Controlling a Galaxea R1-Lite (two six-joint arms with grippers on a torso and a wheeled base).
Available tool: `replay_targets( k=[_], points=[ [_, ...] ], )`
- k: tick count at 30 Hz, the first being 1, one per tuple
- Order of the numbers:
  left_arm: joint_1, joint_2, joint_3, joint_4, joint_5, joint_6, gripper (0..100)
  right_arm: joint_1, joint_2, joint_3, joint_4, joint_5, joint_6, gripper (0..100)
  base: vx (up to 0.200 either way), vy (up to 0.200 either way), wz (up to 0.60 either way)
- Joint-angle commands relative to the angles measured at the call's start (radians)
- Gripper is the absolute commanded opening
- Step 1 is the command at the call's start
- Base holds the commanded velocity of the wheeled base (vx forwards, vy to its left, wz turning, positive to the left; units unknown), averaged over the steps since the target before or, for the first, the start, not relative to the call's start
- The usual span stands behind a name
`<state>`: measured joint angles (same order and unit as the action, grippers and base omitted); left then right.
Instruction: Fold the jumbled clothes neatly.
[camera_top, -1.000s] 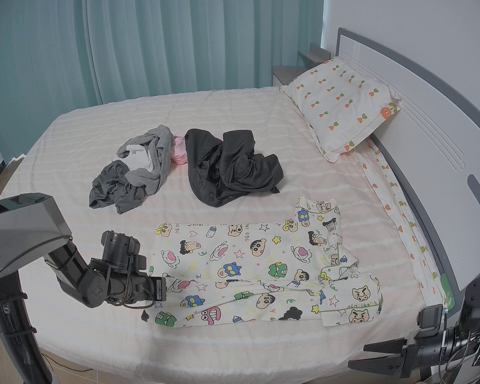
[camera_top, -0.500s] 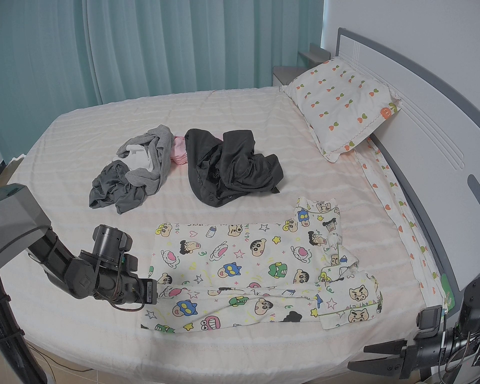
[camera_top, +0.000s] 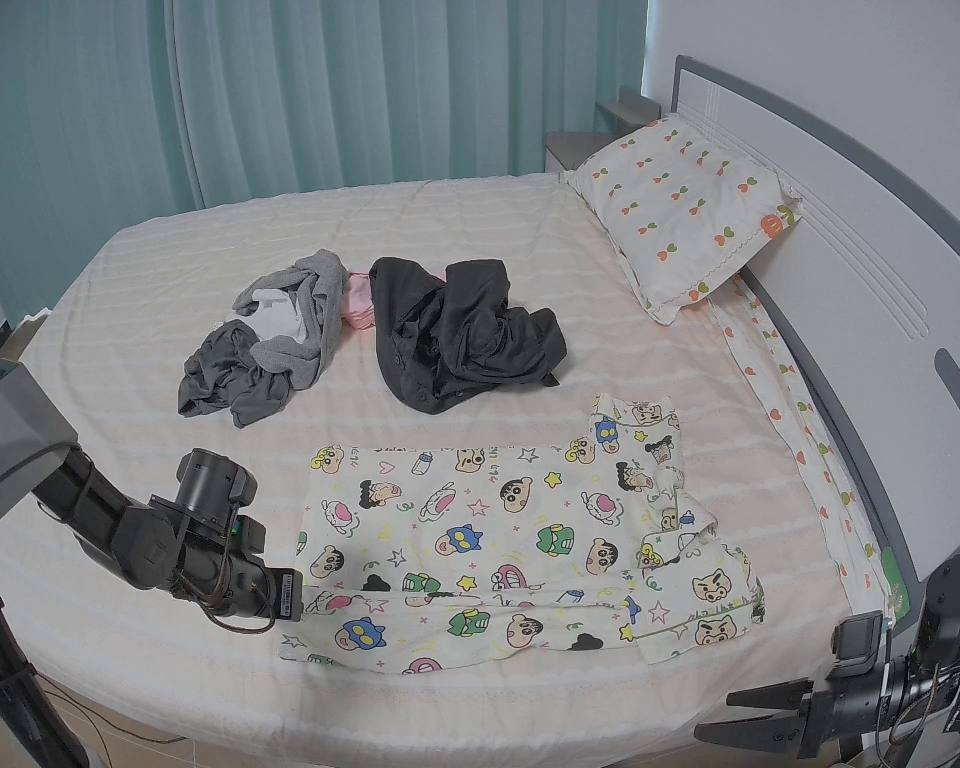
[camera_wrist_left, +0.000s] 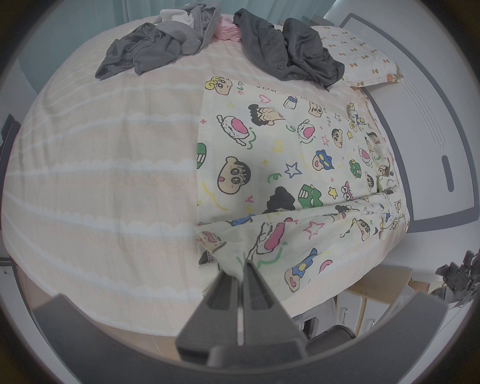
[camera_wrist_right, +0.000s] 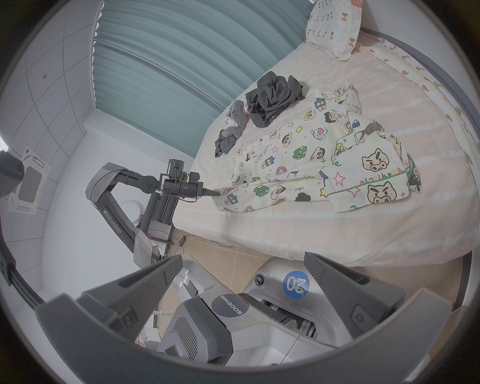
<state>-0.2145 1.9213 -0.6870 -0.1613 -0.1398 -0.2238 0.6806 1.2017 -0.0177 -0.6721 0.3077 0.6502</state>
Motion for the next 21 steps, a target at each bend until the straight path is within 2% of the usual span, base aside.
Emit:
replay_targets(
  k=[1, 17, 18, 21],
  points=[
    [0.0, -0.019, -0.002, 0.016, 0.0, 0.0, 0, 0.0, 0.007, 0.018, 0.0, 0.001, 0.0, 100, 0.0, 0.0, 0.0],
    [-0.003, 0.067, -0.055, 0.012, 0.023, -0.006, 0, 0.0, 0.013, 0.018, 0.0, 0.001, 0.002, 100, 0.0, 0.0, 0.0],
    [-0.003, 0.076, -0.057, 0.012, 0.031, -0.006, 100, -0.001, 0.015, 0.018, 0.0, 0.001, 0.002, 100, 0.0, 0.0, 0.0],
    [-0.002, 0.107, -0.072, 0.011, 0.068, -0.015, 100, 0.0, 0.015, 0.018, 0.0, 0.001, 0.002, 100, 0.0, 0.0, 0.0]
  ],
)
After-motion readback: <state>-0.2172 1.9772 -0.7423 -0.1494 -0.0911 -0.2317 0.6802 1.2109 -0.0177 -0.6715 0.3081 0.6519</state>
